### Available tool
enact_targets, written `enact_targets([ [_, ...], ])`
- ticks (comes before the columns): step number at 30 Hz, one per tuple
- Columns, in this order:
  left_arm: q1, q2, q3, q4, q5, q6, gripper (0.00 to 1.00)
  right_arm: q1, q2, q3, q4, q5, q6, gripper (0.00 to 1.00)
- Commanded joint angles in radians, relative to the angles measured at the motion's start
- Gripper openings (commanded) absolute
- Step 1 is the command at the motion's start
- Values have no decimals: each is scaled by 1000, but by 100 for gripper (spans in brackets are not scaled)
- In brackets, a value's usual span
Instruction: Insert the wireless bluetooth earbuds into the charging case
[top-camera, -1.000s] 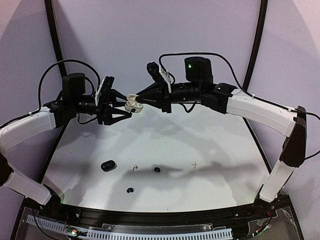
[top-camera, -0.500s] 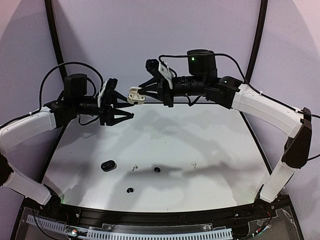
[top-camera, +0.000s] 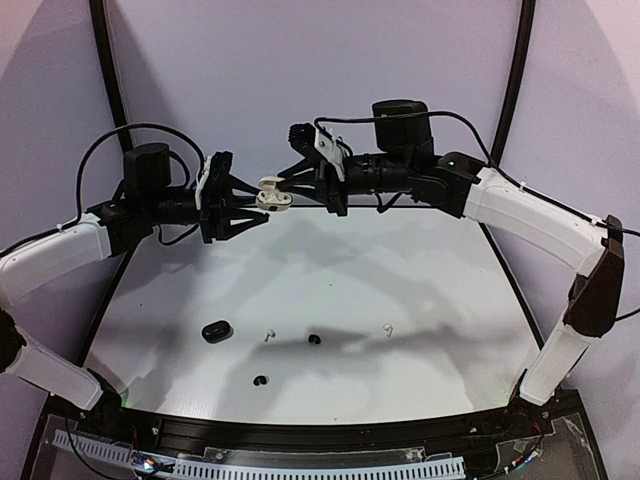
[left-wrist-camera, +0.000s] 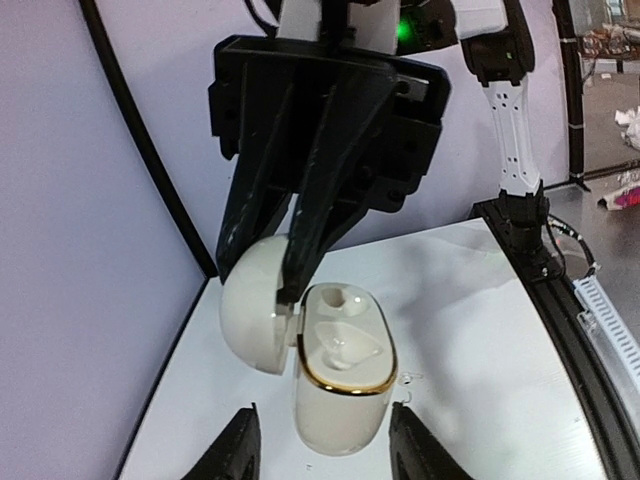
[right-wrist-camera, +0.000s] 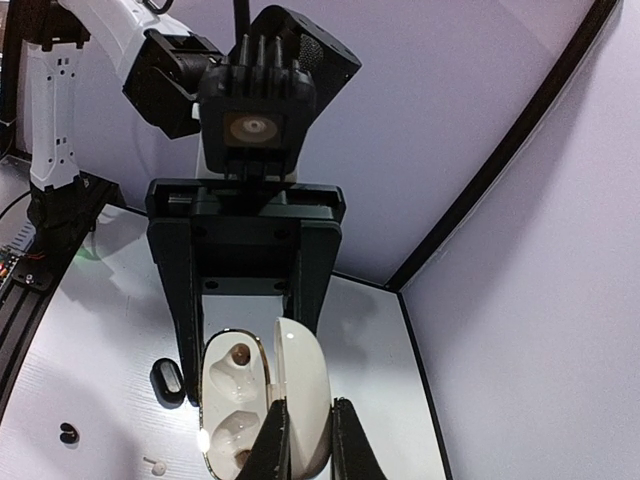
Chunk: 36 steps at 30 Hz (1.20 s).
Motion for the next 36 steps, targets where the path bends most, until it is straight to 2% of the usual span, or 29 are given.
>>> enact_targets([
  [1, -3, -33, 18, 16, 31, 0, 42, 10, -10, 28, 16, 10, -1, 0],
  [15, -3, -31, 19, 42, 77, -21, 39, 10, -7, 14, 18, 17, 6, 0],
  [18, -4, -30, 19, 43, 77, -20, 32, 9, -4, 16, 25, 13, 10, 0],
  [22, -5, -29, 19, 48, 82, -23, 28, 10, -2, 18, 19, 11, 6, 0],
  [24, -5, -29, 19, 48, 80, -28, 30, 10, -2, 19, 20, 11, 8, 0],
  [27, -5, -27, 19, 49, 73, -37, 38, 9, -3, 19, 23, 8, 10, 0],
  [29, -5, -26, 19, 51, 66, -45, 41, 11, -3, 21, 25, 8, 10, 0],
  [32, -5, -24, 19, 53, 65, -51, 42, 13, -2, 26, 25, 4, 10, 0],
  [36, -4, -22, 16, 63, 65, -57, 38, 19, 5, 31, 25, 1, 10, 0],
])
